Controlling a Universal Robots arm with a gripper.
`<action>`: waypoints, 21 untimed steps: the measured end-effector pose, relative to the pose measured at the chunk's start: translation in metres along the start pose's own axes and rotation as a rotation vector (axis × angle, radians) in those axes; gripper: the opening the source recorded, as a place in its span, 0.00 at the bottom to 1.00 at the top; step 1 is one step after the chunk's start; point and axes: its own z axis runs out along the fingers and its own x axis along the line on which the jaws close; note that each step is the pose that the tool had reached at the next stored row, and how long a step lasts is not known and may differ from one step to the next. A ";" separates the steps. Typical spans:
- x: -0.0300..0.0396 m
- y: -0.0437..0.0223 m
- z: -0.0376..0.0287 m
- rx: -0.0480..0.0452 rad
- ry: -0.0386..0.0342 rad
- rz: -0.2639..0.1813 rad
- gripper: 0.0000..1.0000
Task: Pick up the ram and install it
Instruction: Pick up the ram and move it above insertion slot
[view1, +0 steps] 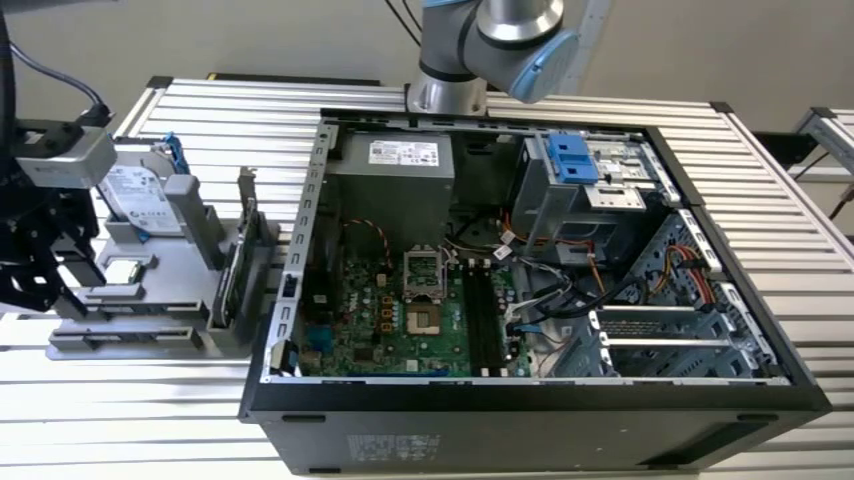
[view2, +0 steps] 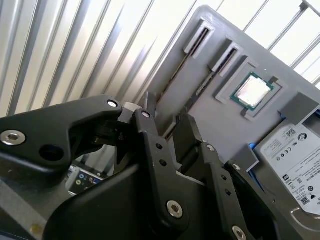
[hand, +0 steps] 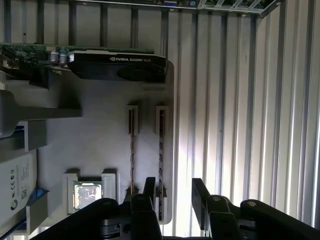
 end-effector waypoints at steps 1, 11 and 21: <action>0.0000 0.0000 0.0004 0.0000 -0.0009 0.000 1.00; 0.0003 -0.0001 0.0042 0.0001 -0.0117 0.000 1.00; 0.0006 -0.0001 0.0083 0.0002 -0.0240 0.000 1.00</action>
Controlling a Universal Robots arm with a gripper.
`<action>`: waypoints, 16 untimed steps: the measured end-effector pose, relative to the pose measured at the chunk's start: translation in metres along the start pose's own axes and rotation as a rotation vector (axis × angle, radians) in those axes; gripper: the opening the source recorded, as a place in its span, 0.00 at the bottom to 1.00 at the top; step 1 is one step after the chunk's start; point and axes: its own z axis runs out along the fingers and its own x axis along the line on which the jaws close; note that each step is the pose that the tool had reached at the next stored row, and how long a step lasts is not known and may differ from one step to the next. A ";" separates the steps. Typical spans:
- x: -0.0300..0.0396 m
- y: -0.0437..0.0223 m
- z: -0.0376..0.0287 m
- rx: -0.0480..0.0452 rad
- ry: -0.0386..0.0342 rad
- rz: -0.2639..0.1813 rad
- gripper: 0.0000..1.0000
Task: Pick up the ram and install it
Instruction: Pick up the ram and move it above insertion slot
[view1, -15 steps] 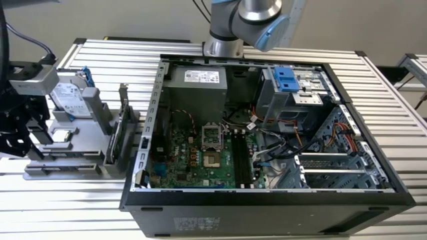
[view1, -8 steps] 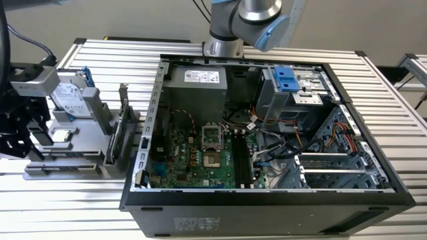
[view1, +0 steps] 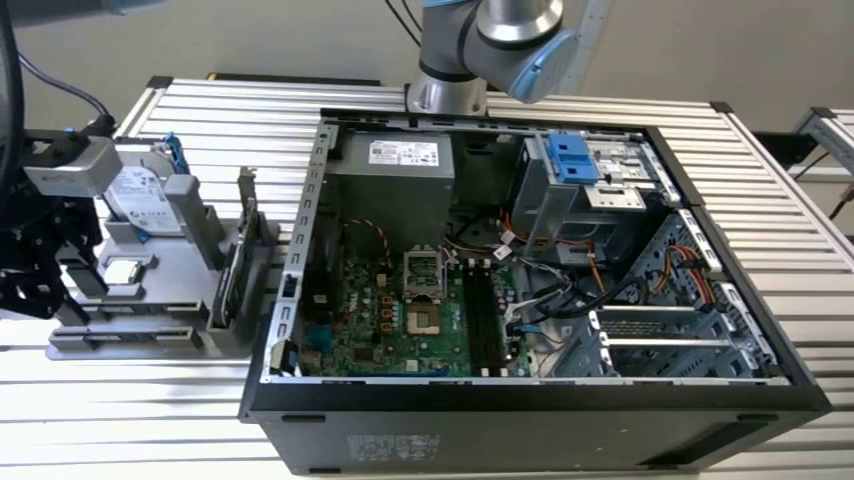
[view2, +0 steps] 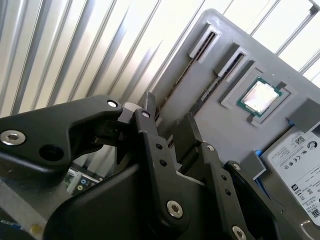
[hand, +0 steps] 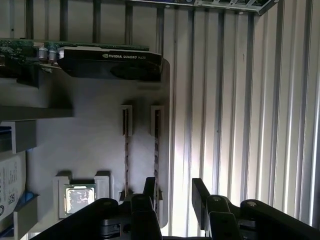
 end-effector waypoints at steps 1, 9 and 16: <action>0.0000 0.0000 0.0004 0.0000 -0.0014 0.000 1.00; 0.0004 -0.0001 0.0042 0.0001 -0.0120 0.000 1.00; 0.0009 -0.0001 0.0090 0.0001 -0.0185 0.000 1.00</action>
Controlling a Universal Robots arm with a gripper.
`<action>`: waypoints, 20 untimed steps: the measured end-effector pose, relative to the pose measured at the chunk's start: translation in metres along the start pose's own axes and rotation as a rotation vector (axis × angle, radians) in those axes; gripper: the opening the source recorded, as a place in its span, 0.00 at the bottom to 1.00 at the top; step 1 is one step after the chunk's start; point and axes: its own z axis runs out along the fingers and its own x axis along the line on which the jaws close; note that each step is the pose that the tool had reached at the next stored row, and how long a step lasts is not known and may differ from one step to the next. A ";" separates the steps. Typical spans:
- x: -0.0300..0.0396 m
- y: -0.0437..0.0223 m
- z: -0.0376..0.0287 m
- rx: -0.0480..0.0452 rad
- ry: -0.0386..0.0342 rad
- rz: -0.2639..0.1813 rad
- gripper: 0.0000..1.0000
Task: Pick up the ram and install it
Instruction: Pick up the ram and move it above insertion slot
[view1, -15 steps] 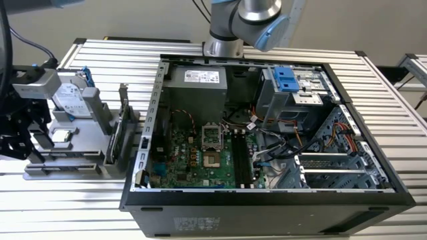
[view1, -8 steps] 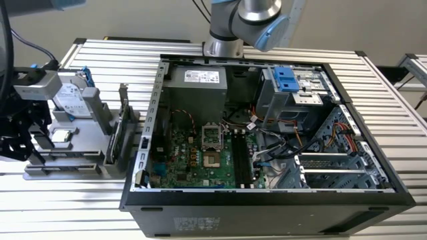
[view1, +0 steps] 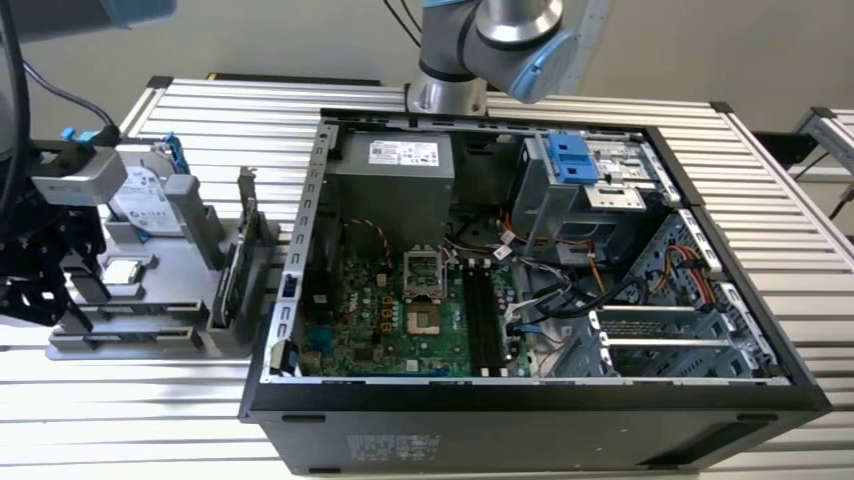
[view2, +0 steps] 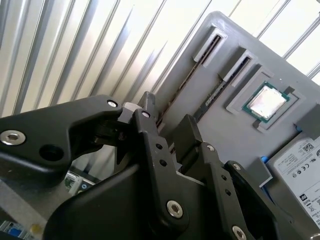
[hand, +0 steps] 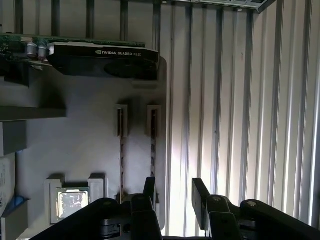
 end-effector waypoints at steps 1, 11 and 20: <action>0.0001 0.0000 0.0006 0.0000 -0.0012 0.000 1.00; 0.0007 -0.0001 0.0060 0.0002 -0.0167 0.000 1.00; 0.0013 -0.0002 0.0107 0.0002 -0.0298 0.000 1.00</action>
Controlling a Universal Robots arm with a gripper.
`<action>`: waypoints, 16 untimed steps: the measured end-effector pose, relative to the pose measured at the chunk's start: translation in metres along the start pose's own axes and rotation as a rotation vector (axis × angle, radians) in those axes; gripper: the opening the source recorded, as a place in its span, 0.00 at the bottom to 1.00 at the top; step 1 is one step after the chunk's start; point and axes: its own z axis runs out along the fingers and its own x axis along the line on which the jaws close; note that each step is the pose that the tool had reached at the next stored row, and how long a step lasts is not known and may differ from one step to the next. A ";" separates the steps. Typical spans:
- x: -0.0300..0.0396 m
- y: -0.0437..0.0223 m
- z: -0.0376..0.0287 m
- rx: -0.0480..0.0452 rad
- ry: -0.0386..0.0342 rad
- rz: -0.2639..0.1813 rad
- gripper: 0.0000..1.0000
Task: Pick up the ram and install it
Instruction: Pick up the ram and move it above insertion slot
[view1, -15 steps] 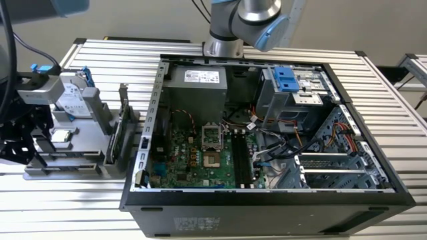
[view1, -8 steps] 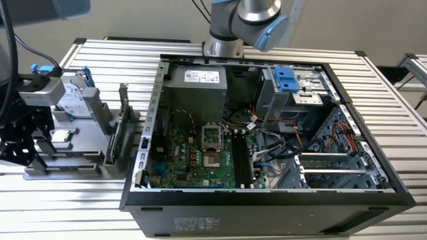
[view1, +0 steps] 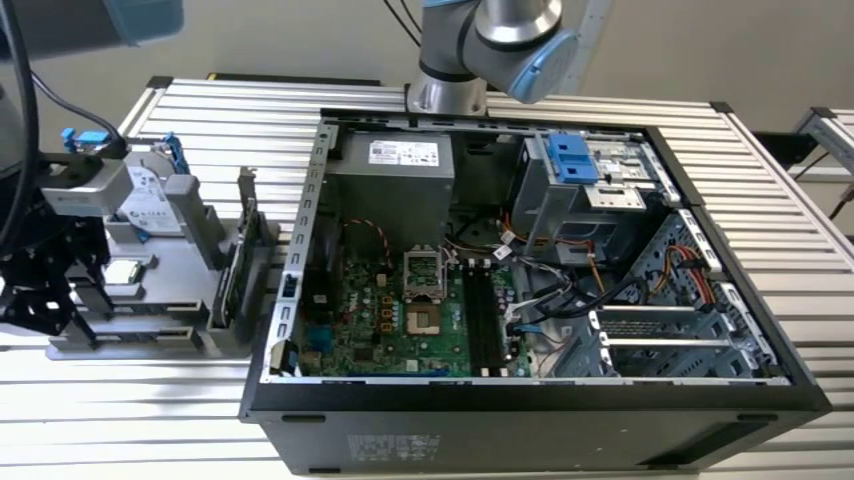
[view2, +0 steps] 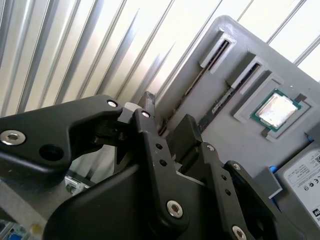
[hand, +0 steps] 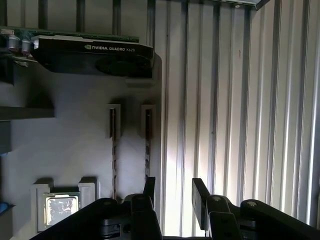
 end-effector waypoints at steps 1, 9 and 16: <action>0.0001 0.0000 0.0005 0.0001 -0.0013 0.000 1.00; 0.0007 -0.0001 0.0045 0.0002 -0.0122 0.000 1.00; 0.0012 -0.0001 0.0078 0.0003 -0.0224 0.000 1.00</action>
